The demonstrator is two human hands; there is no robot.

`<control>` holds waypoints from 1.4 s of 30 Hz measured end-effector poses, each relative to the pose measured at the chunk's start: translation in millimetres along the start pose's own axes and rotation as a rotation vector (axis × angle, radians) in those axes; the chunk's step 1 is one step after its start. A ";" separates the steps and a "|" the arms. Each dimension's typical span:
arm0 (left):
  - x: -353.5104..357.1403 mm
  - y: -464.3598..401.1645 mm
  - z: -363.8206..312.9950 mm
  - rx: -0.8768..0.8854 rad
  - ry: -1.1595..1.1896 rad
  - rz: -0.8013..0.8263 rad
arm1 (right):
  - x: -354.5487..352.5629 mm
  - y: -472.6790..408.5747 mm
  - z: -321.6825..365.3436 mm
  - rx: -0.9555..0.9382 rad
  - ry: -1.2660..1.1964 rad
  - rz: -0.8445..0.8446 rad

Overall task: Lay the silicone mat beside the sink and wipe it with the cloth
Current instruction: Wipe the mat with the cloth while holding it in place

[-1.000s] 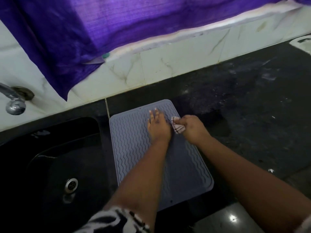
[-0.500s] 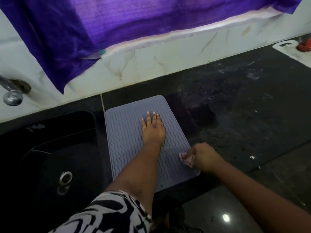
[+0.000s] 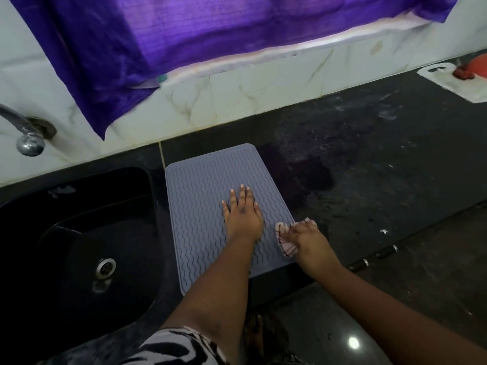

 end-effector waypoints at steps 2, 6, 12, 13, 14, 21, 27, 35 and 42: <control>-0.2 1.4 0.2 -0.007 0.001 -0.009 | 1.5 27.3 -4.9 0.029 0.016 0.021; -2.4 1.7 -1.3 -0.007 -0.008 0.013 | -9.6 42.2 7.0 0.122 0.099 0.226; -22.4 -4.3 -6.7 0.009 -0.045 0.113 | -66.8 -16.3 21.0 0.241 -0.222 0.261; -32.2 -10.0 -4.7 0.009 -0.003 0.104 | -72.9 -28.4 20.0 0.251 -0.282 0.199; -43.8 -17.0 -1.6 0.002 0.060 0.083 | -80.3 -37.7 20.8 0.272 -0.304 0.139; -81.3 -79.3 23.5 0.069 0.060 0.411 | -102.3 -155.6 19.0 0.277 -0.479 -0.044; -61.4 -122.2 29.0 0.124 -0.187 0.535 | -109.9 -254.5 47.6 0.019 -0.446 -0.233; -44.5 -136.8 38.8 0.095 -0.222 0.579 | -62.5 -303.1 37.6 -0.023 -0.081 -0.139; -44.3 -137.5 39.6 0.077 -0.234 0.565 | -43.3 -200.3 26.9 -0.050 -0.293 -0.212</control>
Point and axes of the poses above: each hand's wrist, its own y-axis away from the middle knuckle, its own x-axis out of the palm, z = x × y, the point moved 4 cm from there along -y, towards the middle knuckle
